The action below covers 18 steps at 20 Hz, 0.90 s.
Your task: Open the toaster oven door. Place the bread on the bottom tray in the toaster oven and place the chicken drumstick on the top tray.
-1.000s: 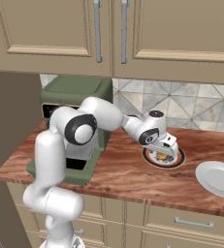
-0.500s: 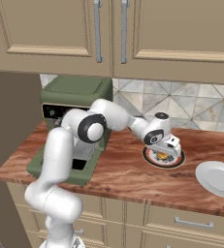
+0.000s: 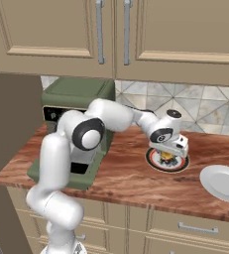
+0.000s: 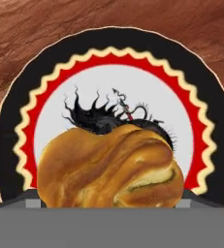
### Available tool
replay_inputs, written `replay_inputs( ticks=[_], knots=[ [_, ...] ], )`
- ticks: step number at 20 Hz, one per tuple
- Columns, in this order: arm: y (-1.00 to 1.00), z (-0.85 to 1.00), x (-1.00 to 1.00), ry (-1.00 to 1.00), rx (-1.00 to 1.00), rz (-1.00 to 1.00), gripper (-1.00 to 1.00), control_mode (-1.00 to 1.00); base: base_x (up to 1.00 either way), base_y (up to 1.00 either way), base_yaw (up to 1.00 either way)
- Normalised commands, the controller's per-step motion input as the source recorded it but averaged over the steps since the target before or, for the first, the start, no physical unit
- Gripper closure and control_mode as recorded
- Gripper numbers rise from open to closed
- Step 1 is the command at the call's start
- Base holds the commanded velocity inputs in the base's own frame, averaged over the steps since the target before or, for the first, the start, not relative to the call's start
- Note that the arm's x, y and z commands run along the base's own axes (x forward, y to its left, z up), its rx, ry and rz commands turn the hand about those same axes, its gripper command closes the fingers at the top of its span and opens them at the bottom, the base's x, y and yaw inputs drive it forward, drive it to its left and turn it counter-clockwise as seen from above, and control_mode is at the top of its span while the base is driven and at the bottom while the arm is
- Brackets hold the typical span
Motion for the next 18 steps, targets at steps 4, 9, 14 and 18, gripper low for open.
replay_inputs(
  ticks=[4, 9, 14, 18],
  knots=[
    [1.00, 0.16, -1.00, -0.08, 0.00, 0.34, 1.00, -1.00, 0.00, 0.00, 0.00],
    [1.00, 0.65, -0.70, 0.00, 0.00, 0.25, 1.00, -1.00, 0.00, 0.00, 0.00],
    [1.00, 0.74, -0.54, 0.15, -0.03, 0.20, 1.00, -1.00, 0.00, 0.00, 0.00],
    [1.00, 0.06, -0.55, 0.20, -0.01, 0.24, 1.00, -1.00, 0.00, 0.00, 0.00]
  ],
)
